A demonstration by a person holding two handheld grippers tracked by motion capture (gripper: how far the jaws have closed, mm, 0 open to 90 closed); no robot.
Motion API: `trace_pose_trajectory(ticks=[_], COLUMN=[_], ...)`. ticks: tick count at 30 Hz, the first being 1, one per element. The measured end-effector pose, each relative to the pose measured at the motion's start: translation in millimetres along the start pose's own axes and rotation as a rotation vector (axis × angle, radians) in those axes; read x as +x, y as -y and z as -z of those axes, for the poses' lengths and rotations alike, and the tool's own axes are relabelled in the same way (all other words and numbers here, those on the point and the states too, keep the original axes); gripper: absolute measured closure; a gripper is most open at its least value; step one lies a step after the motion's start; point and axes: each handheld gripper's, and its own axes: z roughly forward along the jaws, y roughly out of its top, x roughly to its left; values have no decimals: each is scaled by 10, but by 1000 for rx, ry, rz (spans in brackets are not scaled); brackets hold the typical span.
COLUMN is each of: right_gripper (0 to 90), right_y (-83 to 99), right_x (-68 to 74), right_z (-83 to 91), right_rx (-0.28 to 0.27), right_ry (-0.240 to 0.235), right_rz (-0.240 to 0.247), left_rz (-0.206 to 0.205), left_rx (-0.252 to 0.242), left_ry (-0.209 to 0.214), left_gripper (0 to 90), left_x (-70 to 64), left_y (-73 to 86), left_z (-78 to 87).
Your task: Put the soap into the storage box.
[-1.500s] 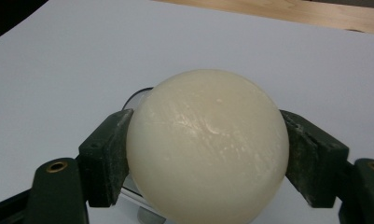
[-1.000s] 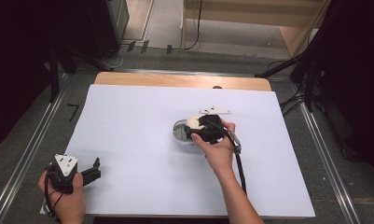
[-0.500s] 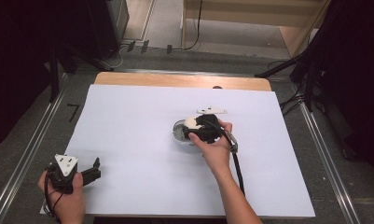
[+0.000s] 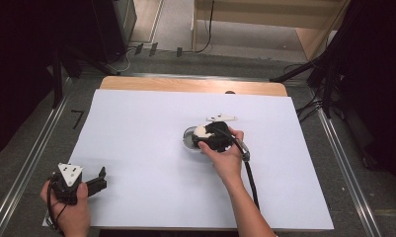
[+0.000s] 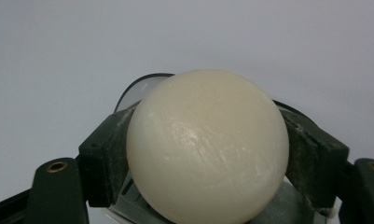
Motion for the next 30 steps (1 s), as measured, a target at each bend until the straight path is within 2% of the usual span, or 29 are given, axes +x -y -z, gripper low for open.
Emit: trace_pose_trajectory(ticks=[19, 22, 30], right_gripper=[251, 251, 246], right_y=[77, 94, 106], right_x=[-24, -50, -47], right_z=[-87, -91, -93], right_rx=[34, 22, 8], right_ry=[16, 5, 13], right_rz=[-32, -52, -78], left_rz=[1, 2, 1], left_rx=[-1, -2, 0], left_ry=[0, 0, 0], left_gripper=[2, 2, 2], left_x=[-2, -2, 0], left_y=[0, 0, 0], left_z=[-2, -2, -2])
